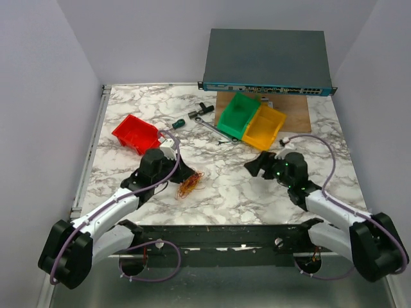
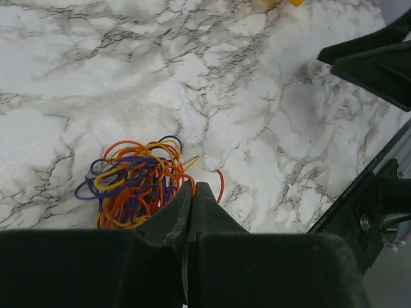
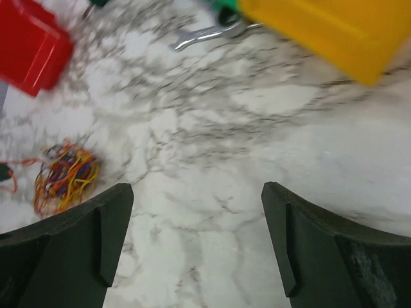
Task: Untangle the cables
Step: Untie the cable.
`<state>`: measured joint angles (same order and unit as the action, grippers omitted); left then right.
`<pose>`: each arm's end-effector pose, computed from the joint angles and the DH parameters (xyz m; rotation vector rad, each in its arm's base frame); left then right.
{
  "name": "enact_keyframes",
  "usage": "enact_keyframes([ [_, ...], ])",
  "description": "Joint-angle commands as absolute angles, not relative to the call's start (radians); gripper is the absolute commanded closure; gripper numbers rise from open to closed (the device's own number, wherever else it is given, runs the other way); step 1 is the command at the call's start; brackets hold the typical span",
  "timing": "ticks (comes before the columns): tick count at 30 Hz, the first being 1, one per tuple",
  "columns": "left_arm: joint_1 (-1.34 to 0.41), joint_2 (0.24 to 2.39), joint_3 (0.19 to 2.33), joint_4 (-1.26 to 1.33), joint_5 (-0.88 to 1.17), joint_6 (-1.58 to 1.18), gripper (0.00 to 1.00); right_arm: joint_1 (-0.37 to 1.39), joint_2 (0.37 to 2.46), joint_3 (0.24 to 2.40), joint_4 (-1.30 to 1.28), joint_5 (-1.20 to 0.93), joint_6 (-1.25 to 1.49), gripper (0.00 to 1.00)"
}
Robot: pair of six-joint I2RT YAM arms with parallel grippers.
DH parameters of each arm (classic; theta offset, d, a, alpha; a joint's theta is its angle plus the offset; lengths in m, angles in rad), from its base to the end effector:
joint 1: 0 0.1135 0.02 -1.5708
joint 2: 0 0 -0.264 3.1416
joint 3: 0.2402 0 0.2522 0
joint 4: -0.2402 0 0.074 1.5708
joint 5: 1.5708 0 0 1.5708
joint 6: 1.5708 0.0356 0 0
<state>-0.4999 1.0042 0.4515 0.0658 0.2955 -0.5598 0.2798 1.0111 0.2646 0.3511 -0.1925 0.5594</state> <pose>0.1826 -0.1116 0.2082 0.1292 2.1722 -0.9379 0.1912 0.0620 0.1730 0.1535 2.0271 0.7295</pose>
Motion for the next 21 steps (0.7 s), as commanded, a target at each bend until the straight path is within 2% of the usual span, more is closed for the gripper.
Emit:
enact_keyframes([
  [1,-0.506,0.974,0.417,0.234,0.422,-0.491,1.0,0.489,1.134,0.355,0.44,-0.168,0.469,0.11],
  [7,-0.506,0.868,0.349,0.291,0.381,-0.436,1.0,0.676,1.321,0.442,0.504,-0.169,0.463,0.2],
  [10,-0.506,0.831,0.314,0.313,0.362,-0.423,1.0,0.737,1.41,0.486,0.529,-0.152,0.471,0.29],
  [14,-0.506,0.844,0.305,0.313,0.354,-0.421,1.0,0.782,1.538,0.525,0.628,-0.192,0.498,0.34],
  [21,-0.506,0.884,0.305,0.334,0.382,-0.435,1.0,0.807,1.69,0.561,0.82,-0.264,0.519,0.34],
])
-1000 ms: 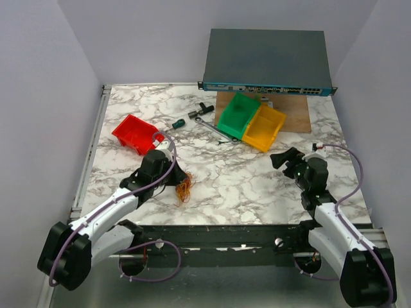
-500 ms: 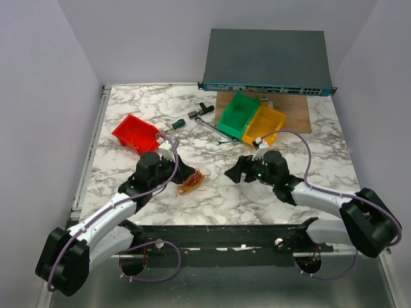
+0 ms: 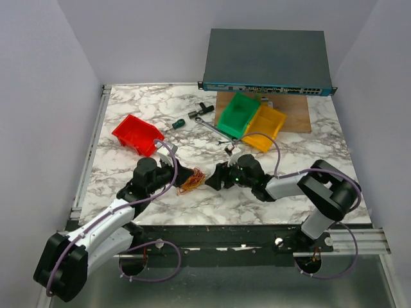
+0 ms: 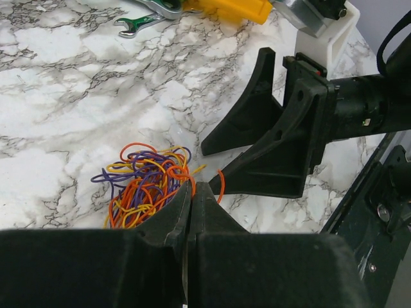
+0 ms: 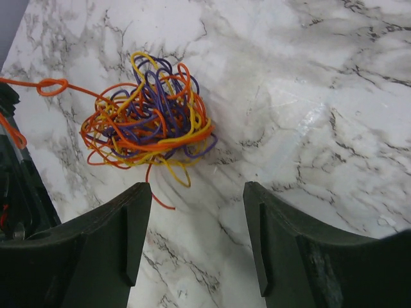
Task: Untangle the cables
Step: Untie the cable.
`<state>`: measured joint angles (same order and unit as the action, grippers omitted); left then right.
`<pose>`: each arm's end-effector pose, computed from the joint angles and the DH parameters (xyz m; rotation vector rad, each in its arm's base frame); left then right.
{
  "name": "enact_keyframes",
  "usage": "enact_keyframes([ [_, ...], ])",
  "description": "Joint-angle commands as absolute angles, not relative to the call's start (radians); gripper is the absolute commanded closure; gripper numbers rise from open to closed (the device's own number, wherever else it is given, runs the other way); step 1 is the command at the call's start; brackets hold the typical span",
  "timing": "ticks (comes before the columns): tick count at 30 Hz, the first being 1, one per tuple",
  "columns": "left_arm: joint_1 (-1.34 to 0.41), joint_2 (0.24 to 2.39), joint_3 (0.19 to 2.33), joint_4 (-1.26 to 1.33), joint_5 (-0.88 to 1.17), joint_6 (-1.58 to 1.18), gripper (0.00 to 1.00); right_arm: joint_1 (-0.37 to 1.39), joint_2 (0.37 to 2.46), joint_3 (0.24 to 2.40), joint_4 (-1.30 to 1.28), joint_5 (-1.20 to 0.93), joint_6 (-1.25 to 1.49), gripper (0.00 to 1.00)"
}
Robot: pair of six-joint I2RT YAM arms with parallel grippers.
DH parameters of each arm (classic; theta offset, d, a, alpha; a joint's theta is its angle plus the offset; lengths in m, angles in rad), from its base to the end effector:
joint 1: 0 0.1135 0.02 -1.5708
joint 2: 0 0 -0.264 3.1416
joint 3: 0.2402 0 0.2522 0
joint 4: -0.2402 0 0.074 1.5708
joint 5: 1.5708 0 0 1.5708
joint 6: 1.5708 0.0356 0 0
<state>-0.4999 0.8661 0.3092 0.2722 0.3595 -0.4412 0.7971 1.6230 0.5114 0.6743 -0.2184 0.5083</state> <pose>0.1622 -0.1029 0.2059 0.3205 1.9287 -0.9719 0.2004 0.2162 0.1381 -0.4586 2.1095 1.0199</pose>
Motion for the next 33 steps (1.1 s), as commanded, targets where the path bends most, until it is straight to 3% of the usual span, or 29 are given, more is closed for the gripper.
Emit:
enact_keyframes([
  [1,-0.506,0.89,0.305,0.34,0.388,-0.437,1.0,0.807,1.707,0.572,0.826,-0.264,0.518,0.34],
  [3,-0.506,0.9,0.308,0.345,0.396,-0.442,1.0,0.808,1.742,0.588,0.852,-0.272,0.518,0.34],
  [5,-0.506,0.907,0.31,0.347,0.399,-0.443,1.0,0.808,1.76,0.596,0.875,-0.295,0.519,0.45],
  [10,-0.506,0.914,0.316,0.328,0.374,-0.443,1.0,0.808,1.757,0.609,0.853,-0.3,0.519,0.9],
  [12,-0.506,0.916,0.319,0.318,0.36,-0.445,1.0,0.808,1.731,0.6,0.829,-0.276,0.519,0.99],
  [19,-0.505,0.87,0.317,0.243,0.206,-0.464,1.0,0.807,1.574,0.603,0.577,-0.007,0.533,0.99],
  [27,-0.497,0.676,0.258,0.126,-0.171,-0.558,1.0,0.794,1.463,0.693,0.245,0.486,0.504,0.99],
  [30,-0.495,0.581,0.216,0.099,-0.3,-0.61,1.0,0.744,1.455,0.708,0.154,0.653,0.592,0.99],
  [33,-0.494,0.48,0.176,0.059,-0.431,-0.668,1.0,0.642,1.455,0.704,0.084,0.678,0.701,0.99],
])
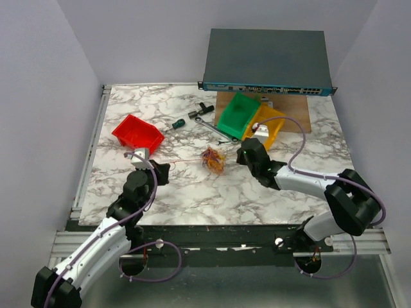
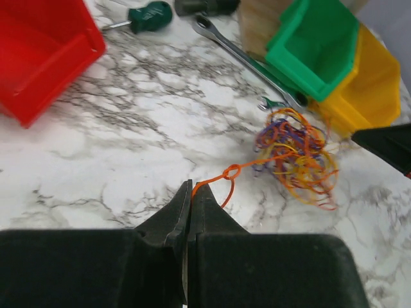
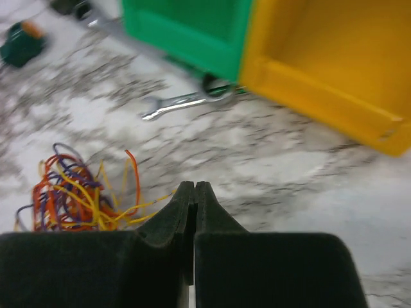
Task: Untangle the cables
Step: Untie the cable.
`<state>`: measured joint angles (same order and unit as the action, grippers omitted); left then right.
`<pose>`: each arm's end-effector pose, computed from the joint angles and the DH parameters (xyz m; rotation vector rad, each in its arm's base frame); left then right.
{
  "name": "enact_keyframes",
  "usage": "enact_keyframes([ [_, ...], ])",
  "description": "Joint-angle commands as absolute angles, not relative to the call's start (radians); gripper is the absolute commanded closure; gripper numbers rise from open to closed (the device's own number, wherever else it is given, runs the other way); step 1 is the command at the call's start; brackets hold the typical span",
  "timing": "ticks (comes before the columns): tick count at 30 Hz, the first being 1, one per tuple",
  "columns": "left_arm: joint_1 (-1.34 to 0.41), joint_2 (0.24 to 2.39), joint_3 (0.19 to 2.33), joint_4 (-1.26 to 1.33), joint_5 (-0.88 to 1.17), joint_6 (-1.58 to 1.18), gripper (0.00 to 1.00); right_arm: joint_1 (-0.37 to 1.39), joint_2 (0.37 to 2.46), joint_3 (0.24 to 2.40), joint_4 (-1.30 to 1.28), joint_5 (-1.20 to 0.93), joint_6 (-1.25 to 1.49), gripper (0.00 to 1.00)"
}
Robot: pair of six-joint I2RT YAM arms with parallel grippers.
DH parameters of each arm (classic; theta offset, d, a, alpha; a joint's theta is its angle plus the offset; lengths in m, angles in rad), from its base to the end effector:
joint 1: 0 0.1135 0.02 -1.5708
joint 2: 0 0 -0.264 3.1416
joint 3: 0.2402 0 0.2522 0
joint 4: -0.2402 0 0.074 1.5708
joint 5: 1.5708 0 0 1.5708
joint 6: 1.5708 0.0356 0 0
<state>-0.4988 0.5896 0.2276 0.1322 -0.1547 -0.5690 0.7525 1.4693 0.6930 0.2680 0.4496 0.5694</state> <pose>0.1407 -0.0704 0.2048 -0.1774 1.8330 -0.6192 0.2316 0.1956 0.1957 0.0859 2.0421 0.3650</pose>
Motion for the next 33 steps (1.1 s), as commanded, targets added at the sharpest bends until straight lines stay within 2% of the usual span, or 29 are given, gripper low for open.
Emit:
enact_keyframes([
  [1,-0.494,0.452,0.165,0.041,-0.472,-0.692,1.0,0.609,1.453,0.693,0.081,0.669,0.717,0.99],
  [5,-0.492,0.367,0.126,0.056,-0.485,-0.689,1.0,0.586,1.441,0.627,0.158,0.679,0.698,0.99],
  [8,-0.493,0.383,0.109,0.178,-0.269,-0.556,1.0,0.587,1.419,0.559,0.337,0.473,0.603,0.99],
  [9,-0.494,0.408,0.107,0.225,-0.172,-0.516,0.95,0.586,1.411,0.535,0.39,0.409,0.578,0.99],
  [10,-0.493,0.435,0.113,0.27,-0.059,-0.477,0.79,0.587,1.403,0.517,0.45,0.341,0.552,0.99],
  [11,-0.494,0.481,0.121,0.307,0.028,-0.454,0.55,0.587,1.397,0.503,0.488,0.285,0.534,0.99],
  [13,-0.495,0.576,0.144,0.363,0.132,-0.454,0.21,0.587,1.394,0.488,0.549,0.175,0.505,0.99],
  [14,-0.495,0.624,0.162,0.383,0.157,-0.462,0.12,0.588,1.397,0.488,0.564,0.141,0.501,0.99],
  [16,-0.497,0.733,0.232,0.366,0.207,-0.467,0.04,0.587,1.411,0.498,0.563,0.109,0.495,0.99],
  [18,-0.5,0.838,0.3,0.36,0.268,-0.485,0.01,0.587,1.422,0.508,0.553,0.094,0.491,0.98],
  [23,-0.522,1.071,0.445,0.374,0.348,-0.541,0.03,0.586,1.415,0.491,0.588,0.009,0.462,0.53],
  [26,-0.533,1.22,0.545,0.328,0.39,-0.546,0.07,0.587,1.41,0.477,0.609,-0.052,0.449,0.4],
  [28,-0.538,1.31,0.599,0.324,0.438,-0.55,0.11,0.587,1.435,0.489,0.619,-0.122,0.436,0.36],
  [33,-0.543,1.483,0.652,0.367,0.535,-0.568,0.23,0.587,1.525,0.548,0.576,-0.274,0.419,0.36],
])
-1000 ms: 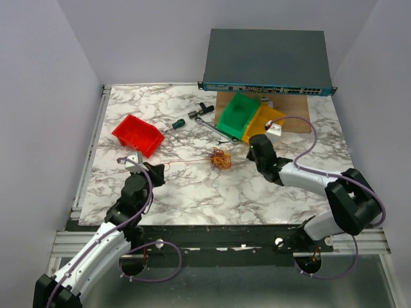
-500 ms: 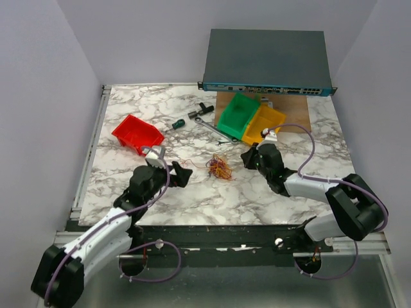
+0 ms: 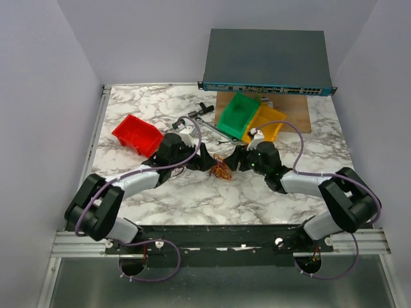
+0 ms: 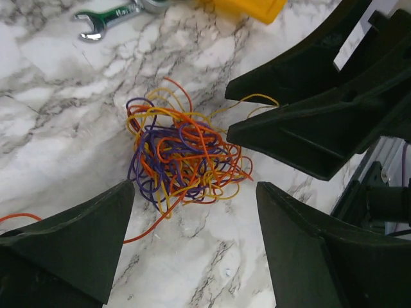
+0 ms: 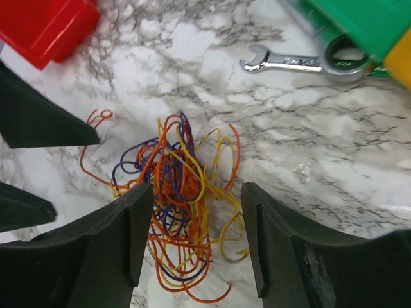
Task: Untangle the cables
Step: Untie the cable.
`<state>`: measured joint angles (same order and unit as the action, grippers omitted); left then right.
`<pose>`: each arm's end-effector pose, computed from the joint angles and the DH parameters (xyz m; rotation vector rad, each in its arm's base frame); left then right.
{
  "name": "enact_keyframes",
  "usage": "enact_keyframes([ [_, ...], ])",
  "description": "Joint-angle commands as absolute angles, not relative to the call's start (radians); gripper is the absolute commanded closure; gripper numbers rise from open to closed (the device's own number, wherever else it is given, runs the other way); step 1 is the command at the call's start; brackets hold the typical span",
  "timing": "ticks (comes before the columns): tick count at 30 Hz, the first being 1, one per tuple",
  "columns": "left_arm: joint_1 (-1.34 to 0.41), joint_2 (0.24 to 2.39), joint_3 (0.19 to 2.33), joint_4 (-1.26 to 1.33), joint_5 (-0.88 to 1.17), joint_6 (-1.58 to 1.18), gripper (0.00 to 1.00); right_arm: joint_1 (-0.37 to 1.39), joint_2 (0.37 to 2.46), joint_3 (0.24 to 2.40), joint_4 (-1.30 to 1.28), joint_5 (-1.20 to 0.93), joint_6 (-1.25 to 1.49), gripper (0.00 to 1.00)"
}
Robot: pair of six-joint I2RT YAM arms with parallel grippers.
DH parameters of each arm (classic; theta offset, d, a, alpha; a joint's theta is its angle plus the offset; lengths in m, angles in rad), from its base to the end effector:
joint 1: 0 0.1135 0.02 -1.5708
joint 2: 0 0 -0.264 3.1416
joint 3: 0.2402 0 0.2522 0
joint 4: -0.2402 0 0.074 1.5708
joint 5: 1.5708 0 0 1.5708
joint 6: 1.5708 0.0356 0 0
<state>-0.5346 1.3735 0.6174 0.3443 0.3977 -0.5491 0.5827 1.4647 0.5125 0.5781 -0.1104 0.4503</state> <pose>0.2387 -0.1573 0.2052 0.2617 2.1018 -1.0713 0.2356 0.1600 0.1713 -0.2100 2.0153 0.7790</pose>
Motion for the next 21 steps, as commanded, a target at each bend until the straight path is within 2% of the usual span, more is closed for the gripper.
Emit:
enact_keyframes([
  [1,-0.543,1.5,0.659,0.368,0.543,-0.565,0.25,0.587,1.53,0.548,0.583,-0.288,0.42,0.37],
  [7,-0.542,1.576,0.688,0.35,0.55,-0.551,0.34,0.587,1.517,0.531,0.549,-0.341,0.403,0.39],
  [9,-0.54,1.606,0.711,0.339,0.57,-0.551,0.4,0.587,1.508,0.523,0.555,-0.349,0.399,0.42],
  [14,-0.536,1.647,0.755,0.319,0.559,-0.56,0.45,0.589,1.583,0.579,0.51,-0.385,0.393,0.51],
  [18,-0.533,1.656,0.775,0.295,0.526,-0.56,0.6,0.591,1.594,0.58,0.529,-0.382,0.406,0.82],
  [20,-0.531,1.665,0.79,0.278,0.529,-0.555,0.76,0.591,1.576,0.572,0.545,-0.376,0.415,0.98],
  [21,-0.529,1.667,0.795,0.268,0.533,-0.551,0.88,0.59,1.563,0.568,0.549,-0.366,0.42,0.99],
])
